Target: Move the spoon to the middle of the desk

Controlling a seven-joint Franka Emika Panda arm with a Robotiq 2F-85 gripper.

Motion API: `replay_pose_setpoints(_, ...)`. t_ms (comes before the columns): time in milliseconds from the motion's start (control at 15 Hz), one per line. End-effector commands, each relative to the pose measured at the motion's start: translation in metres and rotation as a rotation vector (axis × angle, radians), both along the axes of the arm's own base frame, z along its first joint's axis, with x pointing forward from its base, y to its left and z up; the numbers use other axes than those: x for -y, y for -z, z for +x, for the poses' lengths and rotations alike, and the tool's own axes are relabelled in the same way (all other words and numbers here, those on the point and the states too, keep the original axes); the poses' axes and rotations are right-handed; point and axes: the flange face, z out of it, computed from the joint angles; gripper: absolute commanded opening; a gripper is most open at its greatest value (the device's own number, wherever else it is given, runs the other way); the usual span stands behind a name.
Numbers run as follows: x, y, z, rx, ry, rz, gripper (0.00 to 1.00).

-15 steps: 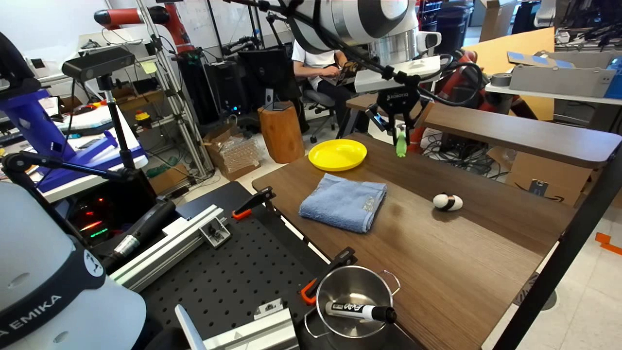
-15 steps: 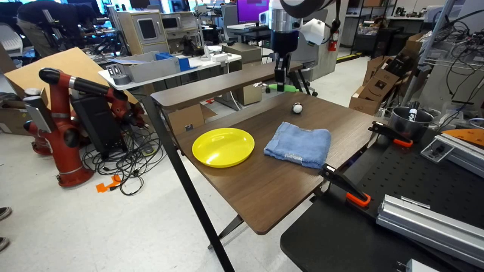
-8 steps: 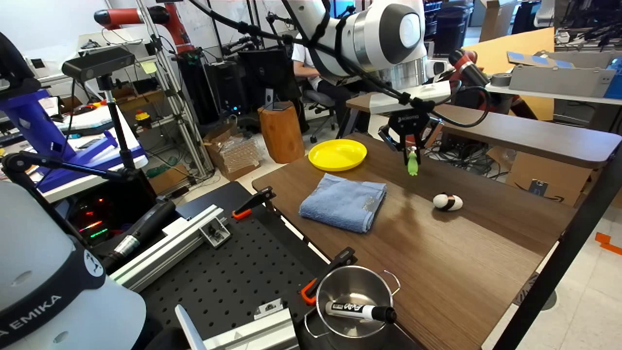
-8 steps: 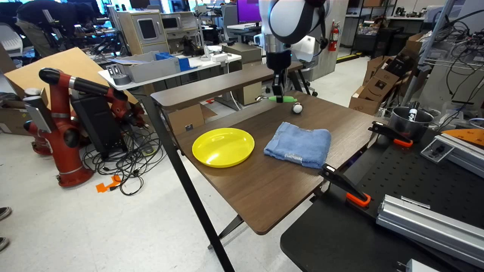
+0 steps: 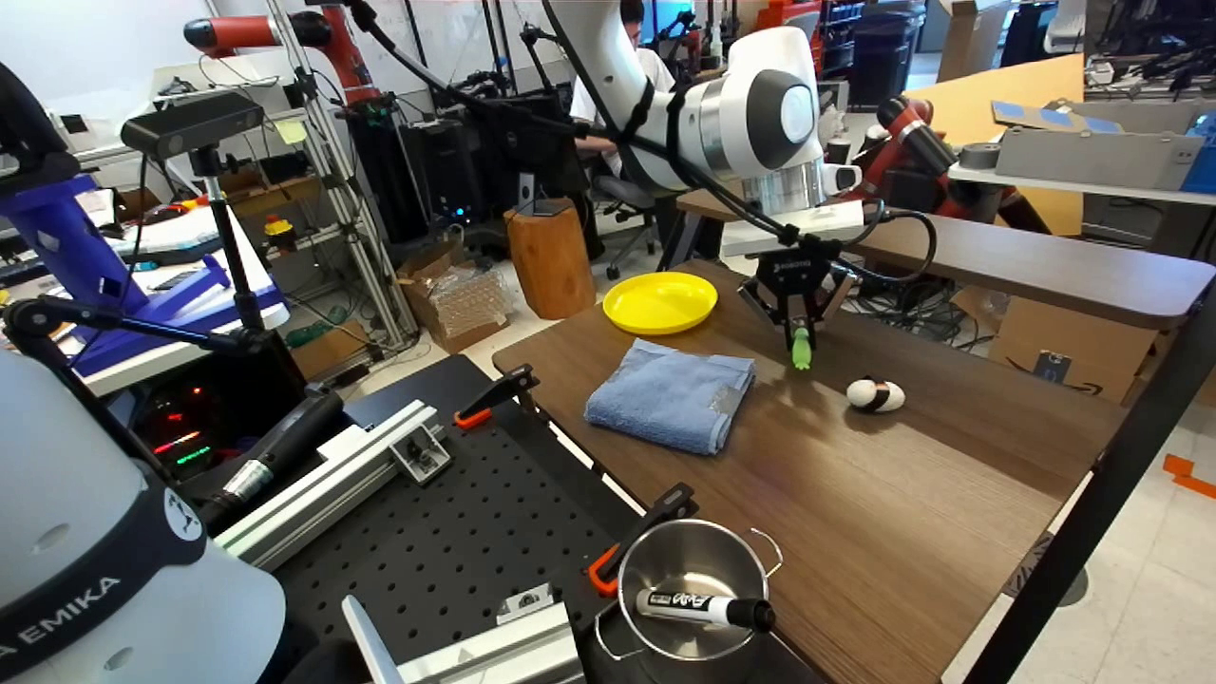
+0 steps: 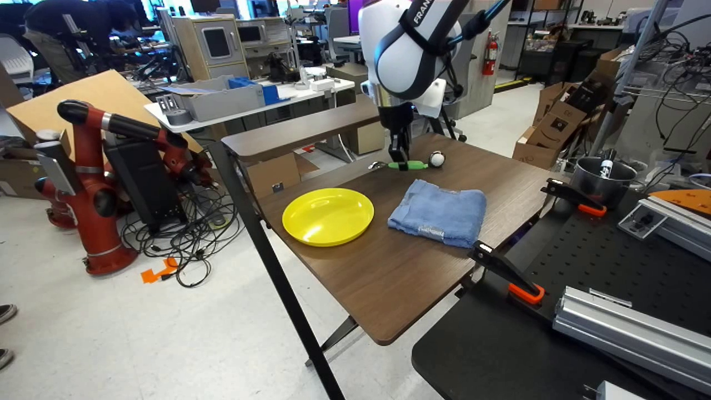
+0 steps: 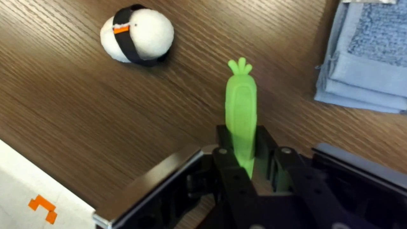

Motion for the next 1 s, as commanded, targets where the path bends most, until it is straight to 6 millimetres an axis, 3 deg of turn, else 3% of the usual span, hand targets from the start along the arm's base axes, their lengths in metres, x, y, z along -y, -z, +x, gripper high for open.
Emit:
replay_pose_setpoints(0, -0.001, 0.009, 0.012, -0.023, 0.015, -0.048, 0.06)
replay_pose_setpoints(267, -0.001, 0.017, 0.016, -0.054, 0.029, -0.057, 0.06)
replay_pose_setpoints(333, 0.0, 0.017, 0.016, -0.058, 0.033, -0.059, 0.49)
replay_pose_setpoints(400, 0.0, 0.016, 0.017, -0.063, 0.035, -0.062, 0.5)
replay_pose_setpoints(867, 0.004, 0.006, 0.017, -0.097, 0.046, -0.064, 1.0)
replay_pose_setpoints(933, 0.005, 0.004, 0.015, -0.101, 0.045, -0.064, 1.0)
